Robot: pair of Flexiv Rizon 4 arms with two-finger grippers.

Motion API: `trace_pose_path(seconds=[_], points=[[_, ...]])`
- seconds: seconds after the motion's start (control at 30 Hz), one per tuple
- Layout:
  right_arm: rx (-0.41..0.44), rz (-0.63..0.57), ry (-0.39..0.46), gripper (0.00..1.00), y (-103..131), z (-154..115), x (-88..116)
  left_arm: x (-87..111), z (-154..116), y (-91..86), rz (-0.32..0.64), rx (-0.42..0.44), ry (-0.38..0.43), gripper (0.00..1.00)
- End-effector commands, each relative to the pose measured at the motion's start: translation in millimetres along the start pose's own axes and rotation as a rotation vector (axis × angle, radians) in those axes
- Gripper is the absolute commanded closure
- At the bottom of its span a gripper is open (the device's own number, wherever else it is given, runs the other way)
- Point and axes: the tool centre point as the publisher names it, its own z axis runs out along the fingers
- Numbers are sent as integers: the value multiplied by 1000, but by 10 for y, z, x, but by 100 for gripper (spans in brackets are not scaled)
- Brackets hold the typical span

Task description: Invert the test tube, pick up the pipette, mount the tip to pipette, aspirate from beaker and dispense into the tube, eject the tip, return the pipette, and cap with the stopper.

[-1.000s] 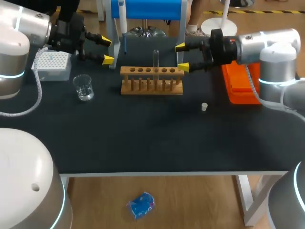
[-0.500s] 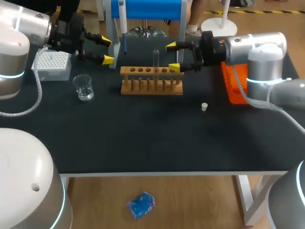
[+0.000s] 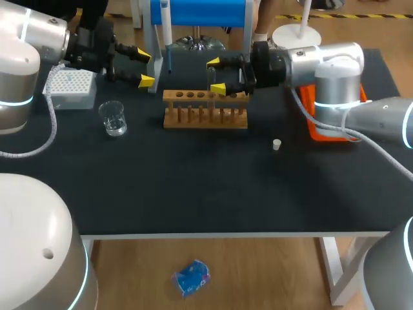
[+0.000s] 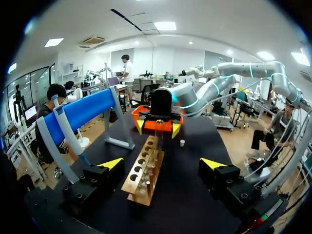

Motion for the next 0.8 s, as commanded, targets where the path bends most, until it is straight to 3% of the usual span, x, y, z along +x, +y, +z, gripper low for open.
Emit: trace_pose_path(seconds=[0.03,0.13,0.63,0.8], points=[[-9,1,36,44,-53,73,-84,3,-1,-3,-1,-2,0,0],[-9,2,41,44,-49,100,-83,3,-1,-3,-1,-2,0,0],[-4,10,45,65,-45,127,-36,3,-1,-3,-1,-2,0,0],[-4,12,41,81,-44,126,-9,3,-1,-3,-1,-2,0,0]])
